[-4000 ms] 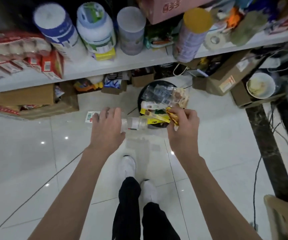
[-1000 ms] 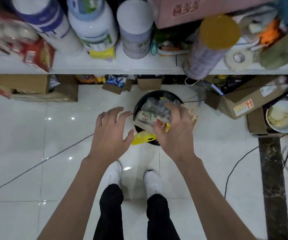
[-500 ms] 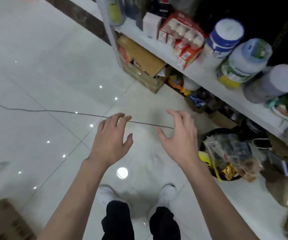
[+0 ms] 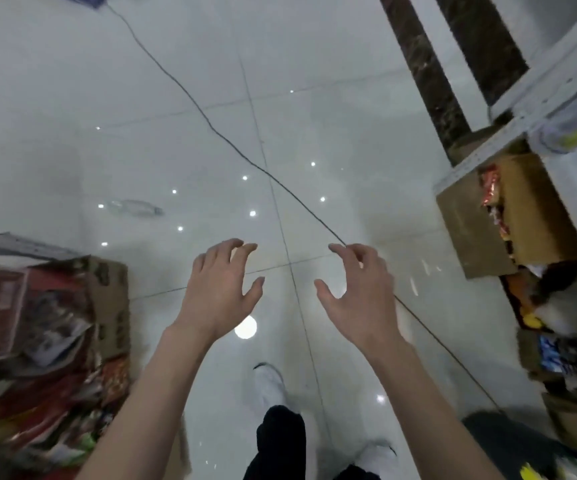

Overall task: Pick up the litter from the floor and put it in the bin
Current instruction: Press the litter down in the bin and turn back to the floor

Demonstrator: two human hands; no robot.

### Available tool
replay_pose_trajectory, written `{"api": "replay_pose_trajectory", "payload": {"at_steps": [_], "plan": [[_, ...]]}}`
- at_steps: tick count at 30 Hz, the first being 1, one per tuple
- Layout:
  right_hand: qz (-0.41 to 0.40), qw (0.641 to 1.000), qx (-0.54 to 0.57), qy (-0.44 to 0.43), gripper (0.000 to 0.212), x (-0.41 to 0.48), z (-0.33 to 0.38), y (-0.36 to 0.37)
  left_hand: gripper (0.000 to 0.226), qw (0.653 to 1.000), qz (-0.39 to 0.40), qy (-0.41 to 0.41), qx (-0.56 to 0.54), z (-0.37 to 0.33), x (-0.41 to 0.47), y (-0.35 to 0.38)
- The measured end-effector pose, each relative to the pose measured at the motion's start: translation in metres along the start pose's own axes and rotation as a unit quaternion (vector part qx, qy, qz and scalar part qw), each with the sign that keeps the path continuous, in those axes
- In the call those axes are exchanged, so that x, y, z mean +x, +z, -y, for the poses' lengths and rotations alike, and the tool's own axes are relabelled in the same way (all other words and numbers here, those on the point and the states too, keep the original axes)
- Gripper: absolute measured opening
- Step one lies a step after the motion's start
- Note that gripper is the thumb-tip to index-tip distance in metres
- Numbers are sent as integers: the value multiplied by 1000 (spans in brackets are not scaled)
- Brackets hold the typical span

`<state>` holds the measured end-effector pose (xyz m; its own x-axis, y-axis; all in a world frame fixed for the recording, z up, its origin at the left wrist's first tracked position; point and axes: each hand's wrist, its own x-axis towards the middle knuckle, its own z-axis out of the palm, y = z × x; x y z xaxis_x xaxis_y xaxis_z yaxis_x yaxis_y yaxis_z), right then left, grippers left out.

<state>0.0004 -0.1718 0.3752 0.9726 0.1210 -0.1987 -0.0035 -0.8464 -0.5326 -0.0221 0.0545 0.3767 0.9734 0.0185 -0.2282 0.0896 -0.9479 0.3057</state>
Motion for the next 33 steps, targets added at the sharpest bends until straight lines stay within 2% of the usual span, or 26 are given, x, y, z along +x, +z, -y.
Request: {"api": "replay_pose_trajectory", "payload": {"at_steps": [9, 19, 27, 33], "plan": [[78, 989, -6, -123, 58, 110, 161, 78, 55, 987, -41, -158, -6, 156, 35, -51], [155, 969, -49, -187, 59, 263, 221, 158, 57, 965, -1, -262, -13, 274, 137, -37], [210, 948, -63, -230, 60, 363, 255, 286, 56, 951, -1, -309, -14, 391, 216, 19], [229, 934, -56, -268, 58, 414, 262, 418, 56, 942, -3, -336, -8, 491, 258, 107]]}}
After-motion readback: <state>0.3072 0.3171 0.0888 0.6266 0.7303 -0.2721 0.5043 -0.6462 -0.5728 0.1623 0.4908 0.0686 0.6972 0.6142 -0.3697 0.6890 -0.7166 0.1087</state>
